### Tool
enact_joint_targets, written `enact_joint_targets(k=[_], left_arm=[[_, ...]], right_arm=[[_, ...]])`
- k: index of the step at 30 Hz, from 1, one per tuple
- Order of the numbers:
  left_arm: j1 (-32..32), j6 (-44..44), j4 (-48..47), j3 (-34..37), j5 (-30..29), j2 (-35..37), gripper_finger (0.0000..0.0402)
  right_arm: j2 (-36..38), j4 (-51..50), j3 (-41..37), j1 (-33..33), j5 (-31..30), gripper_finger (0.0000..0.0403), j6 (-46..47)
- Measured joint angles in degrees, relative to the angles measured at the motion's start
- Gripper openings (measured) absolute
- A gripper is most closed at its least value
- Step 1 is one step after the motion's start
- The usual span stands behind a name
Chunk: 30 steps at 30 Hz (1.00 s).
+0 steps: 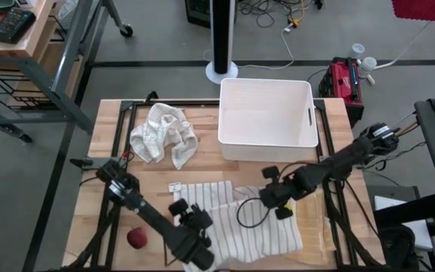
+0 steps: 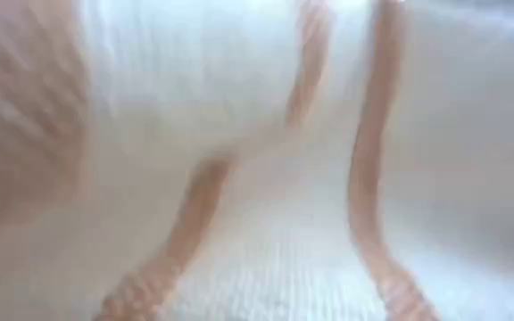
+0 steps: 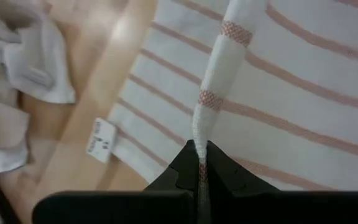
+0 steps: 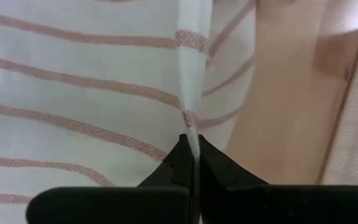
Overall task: Fold towel
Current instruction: Fold the white striped towel
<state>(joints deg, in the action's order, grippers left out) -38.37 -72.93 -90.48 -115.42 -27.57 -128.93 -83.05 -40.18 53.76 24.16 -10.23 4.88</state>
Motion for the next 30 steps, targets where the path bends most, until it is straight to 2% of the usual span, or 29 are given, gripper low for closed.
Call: enact_joint_targets(k=[6,12,17,24,30], left_arm=[[1.4,-2.88,0.48,9.68,0.36,6.53,0.0],[3.4,-5.14,1.1,20.14,-3.52,13.06,0.0],[6.88,-1.79,5.75,27.36,-4.06,17.54,0.0006],[11.39,4.79,15.78,36.04,-2.33,21.36,0.0042],[11.93,4.91,14.8,37.99,-0.29,21.46,0.0095]], right_arm=[[-0.02,2.38,0.02,-3.26,-2.22,0.0,-5.81],[-0.22,3.77,-0.02,-6.82,-2.44,0.0,-10.0],[-0.22,4.77,-0.04,-9.61,-2.24,0.0,-12.67],[-0.24,4.68,-0.32,-14.04,-1.23,0.0004,-15.0],[0.14,4.59,-0.35,-17.0,0.31,0.0064,-16.83]])
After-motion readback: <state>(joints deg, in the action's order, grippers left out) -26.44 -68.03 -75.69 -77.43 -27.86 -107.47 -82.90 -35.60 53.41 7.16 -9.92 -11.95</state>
